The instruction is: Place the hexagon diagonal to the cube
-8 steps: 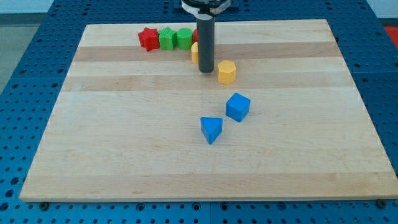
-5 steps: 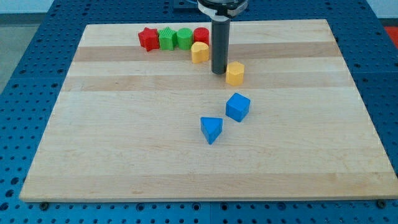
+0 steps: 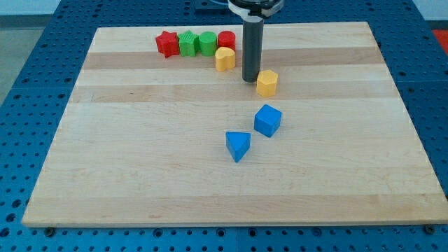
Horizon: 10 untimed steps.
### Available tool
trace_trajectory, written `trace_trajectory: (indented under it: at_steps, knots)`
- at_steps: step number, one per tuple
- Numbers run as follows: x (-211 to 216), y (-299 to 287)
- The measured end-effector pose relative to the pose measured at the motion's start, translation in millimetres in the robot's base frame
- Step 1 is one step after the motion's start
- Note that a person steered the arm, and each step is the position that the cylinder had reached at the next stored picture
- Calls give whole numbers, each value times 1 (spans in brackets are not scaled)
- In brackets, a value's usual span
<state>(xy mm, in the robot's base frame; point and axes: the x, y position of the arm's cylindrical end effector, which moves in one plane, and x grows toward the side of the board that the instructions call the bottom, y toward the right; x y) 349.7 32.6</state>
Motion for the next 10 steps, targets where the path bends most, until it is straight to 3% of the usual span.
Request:
trace_trajectory:
  at_steps: [5, 10]
  knots:
    - [3, 26]
    - [32, 48]
